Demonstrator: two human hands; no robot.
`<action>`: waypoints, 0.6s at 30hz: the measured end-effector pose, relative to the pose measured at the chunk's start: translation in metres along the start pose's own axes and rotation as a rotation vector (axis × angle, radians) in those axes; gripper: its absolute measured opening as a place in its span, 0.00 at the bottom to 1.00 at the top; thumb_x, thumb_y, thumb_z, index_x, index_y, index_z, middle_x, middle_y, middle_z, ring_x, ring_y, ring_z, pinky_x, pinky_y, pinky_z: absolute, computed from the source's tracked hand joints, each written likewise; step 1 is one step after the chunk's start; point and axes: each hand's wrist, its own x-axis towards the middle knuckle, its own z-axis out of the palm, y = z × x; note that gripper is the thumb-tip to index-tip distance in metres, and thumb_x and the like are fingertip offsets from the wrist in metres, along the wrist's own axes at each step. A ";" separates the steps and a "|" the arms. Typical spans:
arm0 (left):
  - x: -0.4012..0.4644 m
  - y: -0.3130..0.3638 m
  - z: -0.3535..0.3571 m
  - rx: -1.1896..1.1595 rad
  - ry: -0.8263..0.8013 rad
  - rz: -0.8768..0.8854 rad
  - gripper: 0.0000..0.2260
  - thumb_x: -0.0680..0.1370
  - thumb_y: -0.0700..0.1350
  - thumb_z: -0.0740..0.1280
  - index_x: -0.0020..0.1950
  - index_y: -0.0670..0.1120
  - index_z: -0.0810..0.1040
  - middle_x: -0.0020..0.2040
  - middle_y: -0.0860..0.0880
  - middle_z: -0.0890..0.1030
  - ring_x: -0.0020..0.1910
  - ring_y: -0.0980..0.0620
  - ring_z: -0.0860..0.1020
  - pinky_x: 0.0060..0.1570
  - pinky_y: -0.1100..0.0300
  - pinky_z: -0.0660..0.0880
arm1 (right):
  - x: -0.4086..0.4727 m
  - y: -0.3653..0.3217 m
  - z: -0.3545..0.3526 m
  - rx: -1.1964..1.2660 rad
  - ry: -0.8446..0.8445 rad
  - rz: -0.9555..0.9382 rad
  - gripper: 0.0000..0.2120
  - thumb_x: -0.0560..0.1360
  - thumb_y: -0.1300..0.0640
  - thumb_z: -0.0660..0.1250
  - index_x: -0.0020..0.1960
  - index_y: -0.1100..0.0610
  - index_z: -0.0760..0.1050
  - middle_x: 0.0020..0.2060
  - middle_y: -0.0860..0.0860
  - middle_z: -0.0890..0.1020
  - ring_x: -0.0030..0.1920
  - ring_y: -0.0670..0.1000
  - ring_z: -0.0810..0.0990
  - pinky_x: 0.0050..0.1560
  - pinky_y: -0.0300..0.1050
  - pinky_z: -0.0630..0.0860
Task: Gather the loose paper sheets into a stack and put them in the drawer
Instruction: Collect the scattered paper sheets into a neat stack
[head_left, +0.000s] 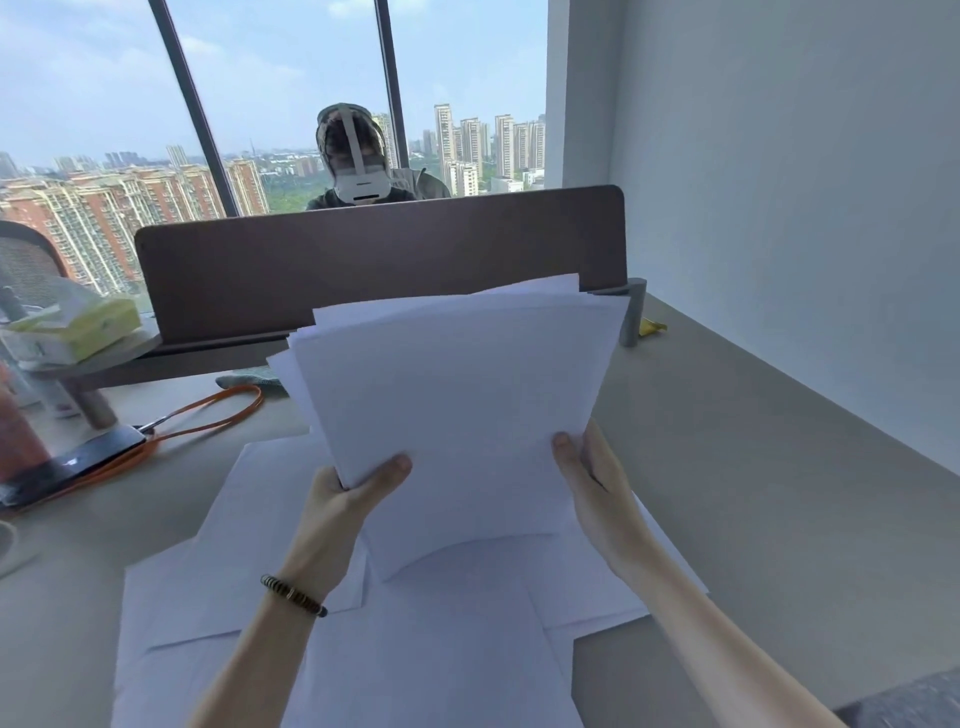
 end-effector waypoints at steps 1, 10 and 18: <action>0.002 0.004 0.000 0.003 -0.005 0.023 0.25 0.58 0.61 0.81 0.50 0.52 0.88 0.53 0.47 0.87 0.54 0.47 0.84 0.52 0.55 0.81 | 0.002 -0.006 0.001 -0.004 0.016 -0.031 0.12 0.85 0.52 0.57 0.55 0.60 0.72 0.43 0.44 0.80 0.48 0.44 0.79 0.55 0.45 0.74; 0.010 0.002 0.002 -0.017 -0.003 0.029 0.20 0.63 0.52 0.81 0.53 0.49 0.87 0.54 0.46 0.86 0.55 0.46 0.84 0.56 0.49 0.79 | 0.013 -0.024 0.015 0.088 -0.010 -0.079 0.08 0.85 0.52 0.55 0.54 0.46 0.72 0.50 0.37 0.82 0.52 0.39 0.79 0.57 0.41 0.74; 0.011 -0.034 -0.001 0.240 0.120 -0.067 0.03 0.78 0.45 0.71 0.48 0.53 0.84 0.43 0.57 0.87 0.46 0.55 0.84 0.50 0.51 0.80 | 0.007 0.027 0.015 -0.032 -0.115 0.162 0.16 0.83 0.48 0.55 0.68 0.36 0.69 0.63 0.36 0.79 0.67 0.42 0.75 0.70 0.53 0.70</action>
